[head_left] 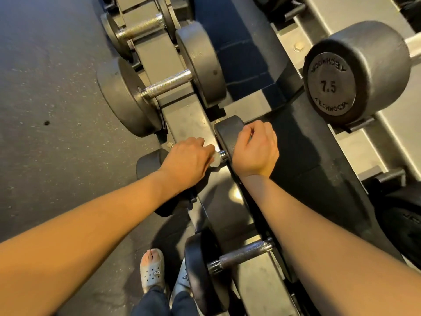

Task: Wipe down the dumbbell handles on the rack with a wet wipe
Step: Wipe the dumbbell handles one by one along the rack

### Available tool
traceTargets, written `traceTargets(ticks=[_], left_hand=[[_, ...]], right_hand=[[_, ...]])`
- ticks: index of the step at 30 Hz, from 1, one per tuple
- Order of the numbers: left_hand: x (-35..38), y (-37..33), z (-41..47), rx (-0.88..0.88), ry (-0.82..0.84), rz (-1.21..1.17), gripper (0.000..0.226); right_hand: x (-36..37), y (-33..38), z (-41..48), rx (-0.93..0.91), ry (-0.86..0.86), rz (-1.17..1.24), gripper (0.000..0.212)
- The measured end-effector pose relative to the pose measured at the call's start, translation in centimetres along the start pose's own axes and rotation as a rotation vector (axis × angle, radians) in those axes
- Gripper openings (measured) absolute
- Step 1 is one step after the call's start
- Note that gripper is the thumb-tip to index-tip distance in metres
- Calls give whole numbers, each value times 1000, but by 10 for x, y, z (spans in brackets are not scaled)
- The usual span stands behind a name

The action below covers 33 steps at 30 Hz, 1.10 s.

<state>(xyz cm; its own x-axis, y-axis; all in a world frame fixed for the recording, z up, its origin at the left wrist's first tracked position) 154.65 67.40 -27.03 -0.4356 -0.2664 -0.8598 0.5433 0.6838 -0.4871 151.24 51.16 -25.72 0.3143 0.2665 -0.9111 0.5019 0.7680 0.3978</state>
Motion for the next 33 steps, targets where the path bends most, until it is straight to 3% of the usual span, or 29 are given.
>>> traceTargets(ticks=[4,6,8,11,14,18,21,26,31,33], left_hand=[[-19,13,9,-180,366,137,28],[-16,17,21,-217,310,-10,25],[-6,6,31,-274,171,-381,14],[5,2,42,-335,125,-669,27],[-2,18,37,-276,253,-519,27],[-19,39,21,-201,512,-111,31],[-23,40,15,-214,595,1,34],[-25,13,4,-77,521,369,34],[-37,1,-19,-20,521,415,32],[-40,-6,-27,-23,421,385,25]], right_hand=[[-1,0,0,-13,16,-7,41],[0,0,1,-12,16,-12,40],[0,0,0,-8,12,-21,40],[0,1,0,-17,8,-15,42],[-1,1,1,-25,19,-11,43],[-2,0,0,-27,17,-7,41],[-2,1,-1,-32,15,-19,41],[-6,2,0,-22,8,-43,24],[-10,4,0,-9,34,-55,27],[-16,8,-1,16,91,-38,24]])
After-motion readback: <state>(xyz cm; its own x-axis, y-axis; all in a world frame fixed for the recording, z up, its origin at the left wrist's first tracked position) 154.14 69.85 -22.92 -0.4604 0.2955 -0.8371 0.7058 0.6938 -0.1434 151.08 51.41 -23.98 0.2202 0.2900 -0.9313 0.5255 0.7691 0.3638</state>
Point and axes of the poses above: each hand's wrist, its own z-axis towards the middle knuckle, its own x-axis out of the palm, y = z × x, the point moved 1 cm from there along z, towards the middle knuckle, and after that the axes turned 14 degrees about -z, right-handed, at the moved point
